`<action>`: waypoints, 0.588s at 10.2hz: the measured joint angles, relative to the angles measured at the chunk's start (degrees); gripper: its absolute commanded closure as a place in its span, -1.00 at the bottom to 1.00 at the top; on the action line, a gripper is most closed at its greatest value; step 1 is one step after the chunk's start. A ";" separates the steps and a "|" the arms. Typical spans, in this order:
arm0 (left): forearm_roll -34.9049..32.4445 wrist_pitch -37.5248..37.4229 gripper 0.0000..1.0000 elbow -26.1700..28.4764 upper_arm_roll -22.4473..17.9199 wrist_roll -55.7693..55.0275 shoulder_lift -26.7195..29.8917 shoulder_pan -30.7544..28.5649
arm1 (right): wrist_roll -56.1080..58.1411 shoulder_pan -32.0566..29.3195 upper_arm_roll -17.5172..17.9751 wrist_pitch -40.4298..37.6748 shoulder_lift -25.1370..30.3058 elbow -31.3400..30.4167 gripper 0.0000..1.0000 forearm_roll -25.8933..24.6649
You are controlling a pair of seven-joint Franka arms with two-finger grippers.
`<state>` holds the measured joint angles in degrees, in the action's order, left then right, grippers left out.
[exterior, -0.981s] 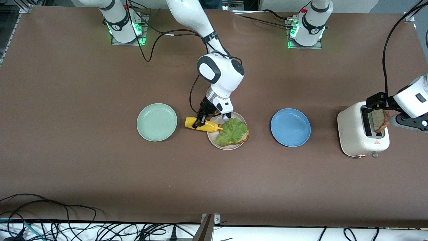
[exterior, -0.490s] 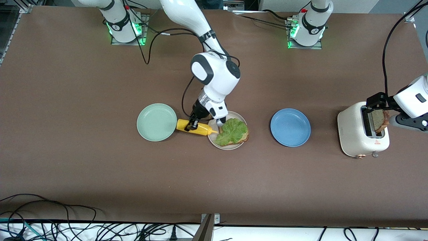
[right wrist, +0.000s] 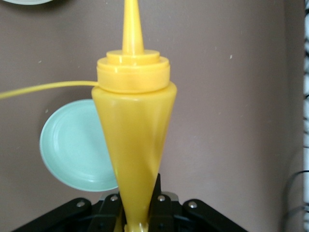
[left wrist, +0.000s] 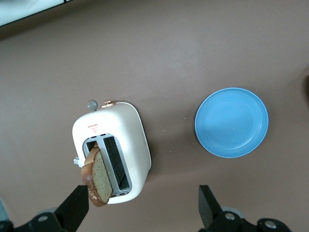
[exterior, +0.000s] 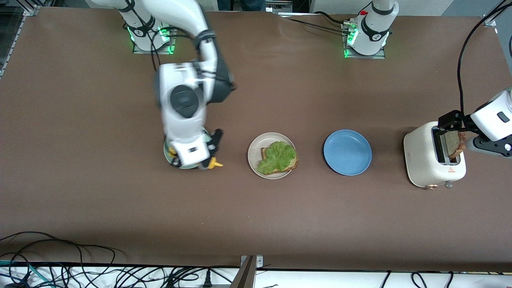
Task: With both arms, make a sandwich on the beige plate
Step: 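Carry the mustard bottle back to its spot with the right gripper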
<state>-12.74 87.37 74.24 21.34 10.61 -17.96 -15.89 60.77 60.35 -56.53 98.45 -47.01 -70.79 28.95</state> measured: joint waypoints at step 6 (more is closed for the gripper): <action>0.00 -0.01 -1.00 0.00 -0.01 0.00 0.01 0.01 | 36.31 -24.48 0.19 -17.23 2.46 -7.94 1.00 24.06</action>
<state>-12.74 87.36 74.24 21.33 10.61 -17.96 -15.88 97.09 35.87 -56.34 81.22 -44.55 -78.74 53.01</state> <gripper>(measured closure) 0.000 0.819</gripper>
